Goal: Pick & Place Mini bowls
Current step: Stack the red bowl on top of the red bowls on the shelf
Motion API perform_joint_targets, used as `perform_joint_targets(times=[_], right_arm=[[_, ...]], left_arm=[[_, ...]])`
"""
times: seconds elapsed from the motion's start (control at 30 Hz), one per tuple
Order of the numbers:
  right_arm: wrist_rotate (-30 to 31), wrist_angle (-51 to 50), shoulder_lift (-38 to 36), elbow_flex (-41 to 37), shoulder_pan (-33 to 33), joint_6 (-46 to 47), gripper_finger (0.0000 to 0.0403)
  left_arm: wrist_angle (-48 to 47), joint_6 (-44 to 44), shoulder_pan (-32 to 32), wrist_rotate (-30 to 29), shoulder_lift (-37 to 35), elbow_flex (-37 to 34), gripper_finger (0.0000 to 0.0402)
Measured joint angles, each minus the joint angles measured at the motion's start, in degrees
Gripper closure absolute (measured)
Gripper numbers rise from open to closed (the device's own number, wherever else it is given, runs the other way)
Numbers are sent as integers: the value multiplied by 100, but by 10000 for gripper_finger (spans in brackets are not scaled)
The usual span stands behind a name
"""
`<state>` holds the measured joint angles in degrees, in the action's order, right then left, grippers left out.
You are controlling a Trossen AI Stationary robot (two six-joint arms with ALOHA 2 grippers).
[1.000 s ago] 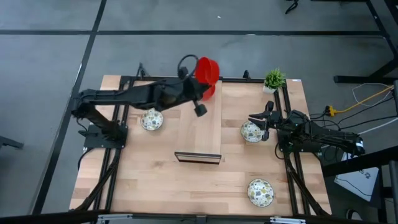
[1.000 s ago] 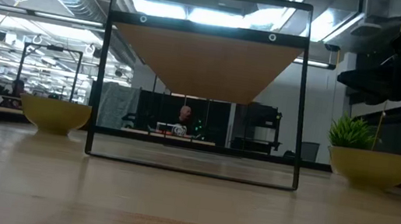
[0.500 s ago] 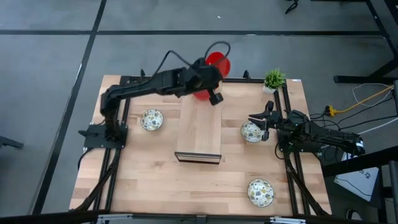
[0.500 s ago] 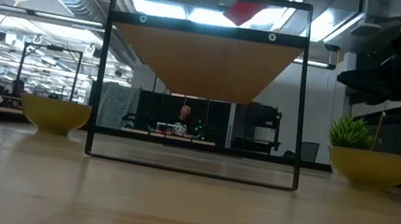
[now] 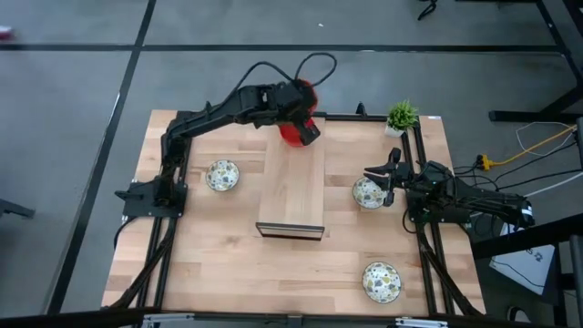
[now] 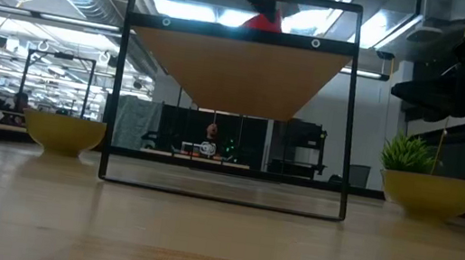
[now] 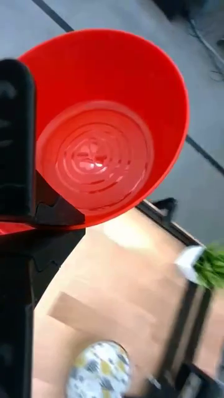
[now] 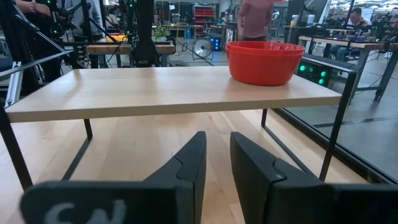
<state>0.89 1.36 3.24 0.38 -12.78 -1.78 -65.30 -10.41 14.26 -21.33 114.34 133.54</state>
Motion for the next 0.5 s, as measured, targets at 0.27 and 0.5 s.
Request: perform_joint_targets(times=[0.27, 0.5], right_arm=[[0, 0, 1, 0, -2, 0, 328], [0, 1, 1, 0, 0, 0, 328]], left_arm=[[-310, -88, -22, 4, 3, -29, 398], [-400, -106, -35, 149, 84, -25, 398]])
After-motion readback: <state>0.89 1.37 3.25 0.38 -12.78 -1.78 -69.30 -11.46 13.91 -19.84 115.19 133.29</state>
